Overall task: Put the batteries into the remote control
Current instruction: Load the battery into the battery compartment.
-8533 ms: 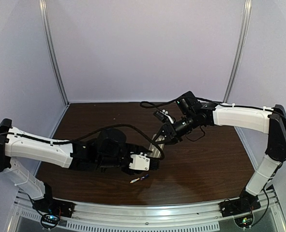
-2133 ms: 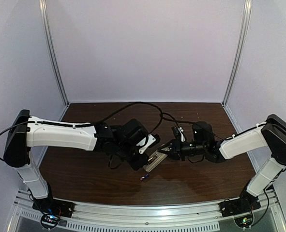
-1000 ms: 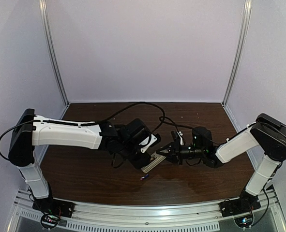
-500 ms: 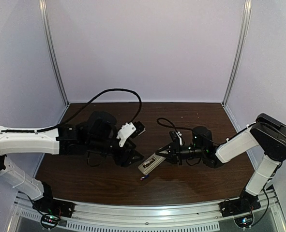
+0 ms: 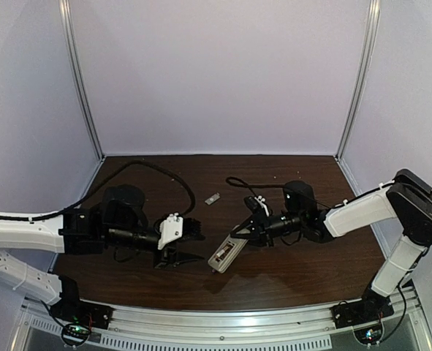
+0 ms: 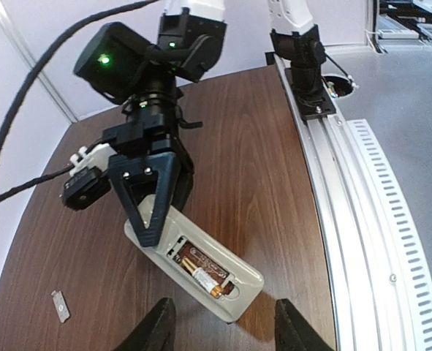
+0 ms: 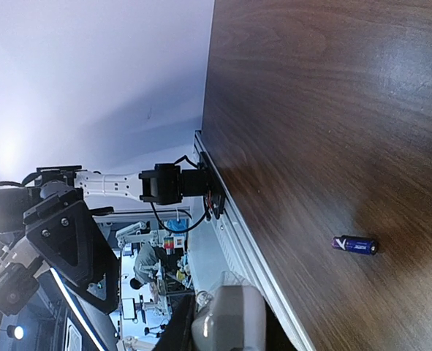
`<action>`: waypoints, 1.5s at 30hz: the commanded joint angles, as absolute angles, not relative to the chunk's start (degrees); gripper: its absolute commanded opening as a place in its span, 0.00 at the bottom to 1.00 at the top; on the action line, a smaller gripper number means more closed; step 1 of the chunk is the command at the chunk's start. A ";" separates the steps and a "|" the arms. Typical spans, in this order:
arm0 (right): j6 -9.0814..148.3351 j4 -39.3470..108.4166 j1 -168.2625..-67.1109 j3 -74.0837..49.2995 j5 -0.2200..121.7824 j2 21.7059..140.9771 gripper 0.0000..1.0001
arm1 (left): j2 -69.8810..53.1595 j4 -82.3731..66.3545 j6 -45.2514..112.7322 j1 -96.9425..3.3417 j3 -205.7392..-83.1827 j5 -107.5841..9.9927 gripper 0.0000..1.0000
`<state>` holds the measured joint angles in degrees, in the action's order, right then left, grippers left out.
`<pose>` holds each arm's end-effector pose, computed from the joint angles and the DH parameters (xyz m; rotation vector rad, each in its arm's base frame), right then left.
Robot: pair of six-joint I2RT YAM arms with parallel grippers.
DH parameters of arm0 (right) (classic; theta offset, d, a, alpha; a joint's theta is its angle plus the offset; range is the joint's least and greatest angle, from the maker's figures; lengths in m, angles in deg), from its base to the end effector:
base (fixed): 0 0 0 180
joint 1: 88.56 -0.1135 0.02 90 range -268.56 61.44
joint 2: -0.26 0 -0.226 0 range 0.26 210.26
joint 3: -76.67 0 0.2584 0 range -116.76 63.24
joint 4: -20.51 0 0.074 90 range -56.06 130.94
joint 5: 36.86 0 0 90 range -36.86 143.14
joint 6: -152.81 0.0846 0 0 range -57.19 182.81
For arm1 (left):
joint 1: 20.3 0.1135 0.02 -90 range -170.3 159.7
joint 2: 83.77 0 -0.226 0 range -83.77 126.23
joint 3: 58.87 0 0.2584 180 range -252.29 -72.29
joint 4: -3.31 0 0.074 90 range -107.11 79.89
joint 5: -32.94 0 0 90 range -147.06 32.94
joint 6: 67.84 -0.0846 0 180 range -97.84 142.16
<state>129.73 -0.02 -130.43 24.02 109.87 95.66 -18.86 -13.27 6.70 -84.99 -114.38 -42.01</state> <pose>0.2078 0.2813 0.1176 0.3079 -2.3682 -1.9318 0.1165 -0.2978 0.2078 1.4819 1.4925 -0.7975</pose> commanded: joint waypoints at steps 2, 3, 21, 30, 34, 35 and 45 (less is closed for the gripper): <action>123.59 9.25 -131.43 20.31 116.22 94.31 0.00 | -16.08 -14.38 -3.49 -87.12 -116.48 -38.82 0.43; 122.51 10.78 -131.57 19.60 116.52 94.30 0.00 | -15.64 -14.88 -4.34 -87.56 -116.87 -38.73 0.41; 113.35 22.76 -134.74 13.78 120.24 95.11 0.00 | -8.27 -22.22 -12.14 -90.99 -122.45 -37.81 0.36; 113.26 22.80 -135.54 13.34 120.46 95.71 0.00 | -4.64 -22.68 -13.20 -92.42 -123.93 -38.45 0.35; 113.35 22.82 -135.88 13.10 120.47 95.73 0.00 | -3.64 -22.64 -13.61 -92.79 -124.45 -38.75 0.34; 113.43 22.77 -135.97 13.11 120.42 95.69 0.00 | -3.42 -22.68 -13.69 -92.85 -124.56 -38.89 0.34; 113.66 22.01 -136.88 12.82 120.79 96.02 0.00 | -1.98 -23.09 -13.70 -92.90 -124.81 -40.52 0.25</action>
<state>113.99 23.02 -136.24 14.58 119.36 95.66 -2.78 -22.80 -13.04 -92.53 -123.27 -39.43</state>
